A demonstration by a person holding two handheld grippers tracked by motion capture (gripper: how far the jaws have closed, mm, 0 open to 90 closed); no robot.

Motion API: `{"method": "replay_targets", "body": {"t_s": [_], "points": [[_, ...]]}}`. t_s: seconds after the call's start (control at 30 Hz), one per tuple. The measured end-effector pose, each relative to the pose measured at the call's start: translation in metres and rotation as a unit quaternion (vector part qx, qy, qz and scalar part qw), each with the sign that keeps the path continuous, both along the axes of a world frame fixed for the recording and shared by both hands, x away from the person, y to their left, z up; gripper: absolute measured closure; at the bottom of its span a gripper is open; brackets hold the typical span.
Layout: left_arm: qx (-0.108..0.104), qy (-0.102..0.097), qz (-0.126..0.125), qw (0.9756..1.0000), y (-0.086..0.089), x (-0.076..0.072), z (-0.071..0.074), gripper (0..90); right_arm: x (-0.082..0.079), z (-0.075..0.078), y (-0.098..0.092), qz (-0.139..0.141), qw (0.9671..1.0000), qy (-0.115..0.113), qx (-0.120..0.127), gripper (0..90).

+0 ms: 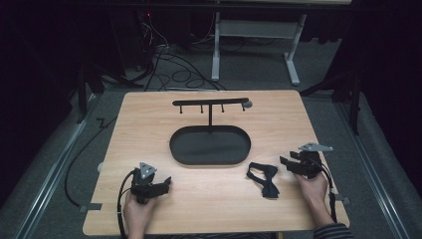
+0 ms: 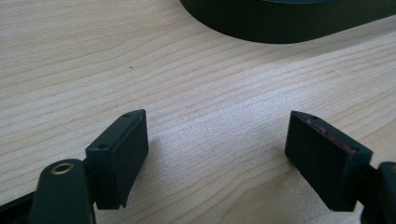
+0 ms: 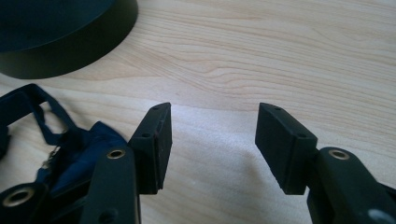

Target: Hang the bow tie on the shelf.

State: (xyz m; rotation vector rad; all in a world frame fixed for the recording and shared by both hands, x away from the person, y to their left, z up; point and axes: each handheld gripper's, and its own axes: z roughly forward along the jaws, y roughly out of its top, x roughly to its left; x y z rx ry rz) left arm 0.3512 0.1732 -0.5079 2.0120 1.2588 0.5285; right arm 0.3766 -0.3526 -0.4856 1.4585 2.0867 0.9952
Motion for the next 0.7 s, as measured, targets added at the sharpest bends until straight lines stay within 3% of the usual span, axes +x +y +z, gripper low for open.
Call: {"method": "replay_targets", "body": {"t_s": [0.7], "points": [[0.0,0.0,0.0,1.0,0.0,0.0,0.0,21.7,-0.02,0.009,0.009,0.028,0.9991,-0.012,0.03,53.5]]}}
